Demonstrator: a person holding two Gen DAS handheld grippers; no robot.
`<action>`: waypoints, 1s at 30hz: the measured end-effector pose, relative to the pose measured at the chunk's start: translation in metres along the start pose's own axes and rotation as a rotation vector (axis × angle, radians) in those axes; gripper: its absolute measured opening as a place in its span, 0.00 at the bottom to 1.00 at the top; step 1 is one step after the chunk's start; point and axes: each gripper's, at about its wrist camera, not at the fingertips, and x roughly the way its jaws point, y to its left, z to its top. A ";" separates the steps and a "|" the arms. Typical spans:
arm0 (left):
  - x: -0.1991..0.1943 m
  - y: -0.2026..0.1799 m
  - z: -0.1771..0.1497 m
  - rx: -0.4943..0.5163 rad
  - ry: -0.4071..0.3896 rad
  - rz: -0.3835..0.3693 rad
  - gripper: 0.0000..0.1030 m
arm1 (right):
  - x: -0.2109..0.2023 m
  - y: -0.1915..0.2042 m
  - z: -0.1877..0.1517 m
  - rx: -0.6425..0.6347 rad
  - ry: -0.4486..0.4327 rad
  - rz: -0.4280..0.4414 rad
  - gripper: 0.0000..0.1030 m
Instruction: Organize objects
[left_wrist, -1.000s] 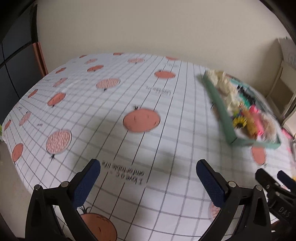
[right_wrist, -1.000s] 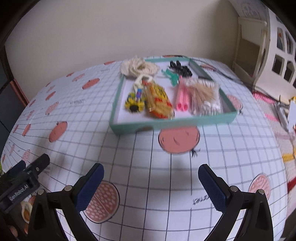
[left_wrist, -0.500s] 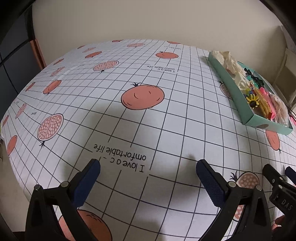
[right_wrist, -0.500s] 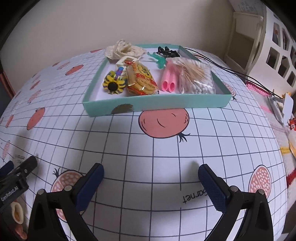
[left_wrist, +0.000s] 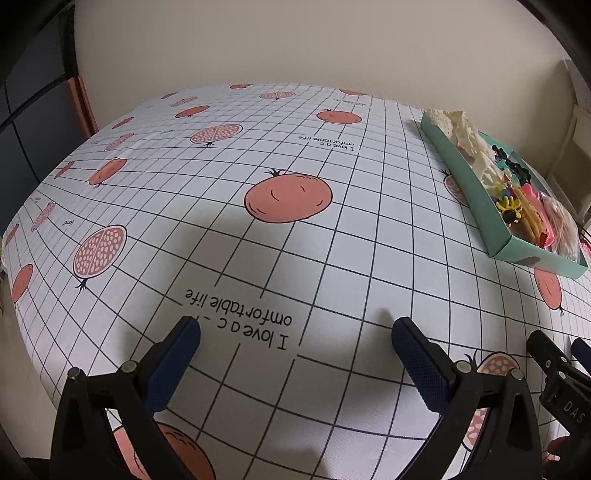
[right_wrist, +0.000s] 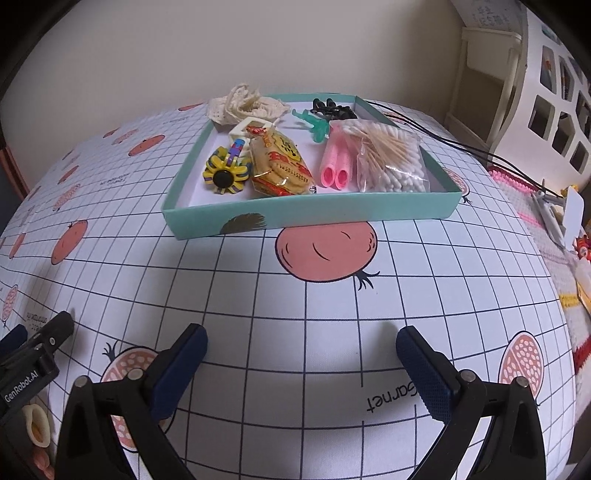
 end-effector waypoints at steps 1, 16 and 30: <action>0.000 0.000 0.000 -0.001 -0.001 0.000 1.00 | 0.000 0.000 0.000 0.001 0.000 -0.001 1.00; -0.001 -0.002 -0.001 -0.004 -0.006 0.002 1.00 | 0.000 -0.001 0.000 0.001 -0.001 -0.002 1.00; 0.000 0.000 -0.001 0.000 -0.006 0.000 1.00 | 0.001 -0.003 0.001 0.003 0.006 -0.003 1.00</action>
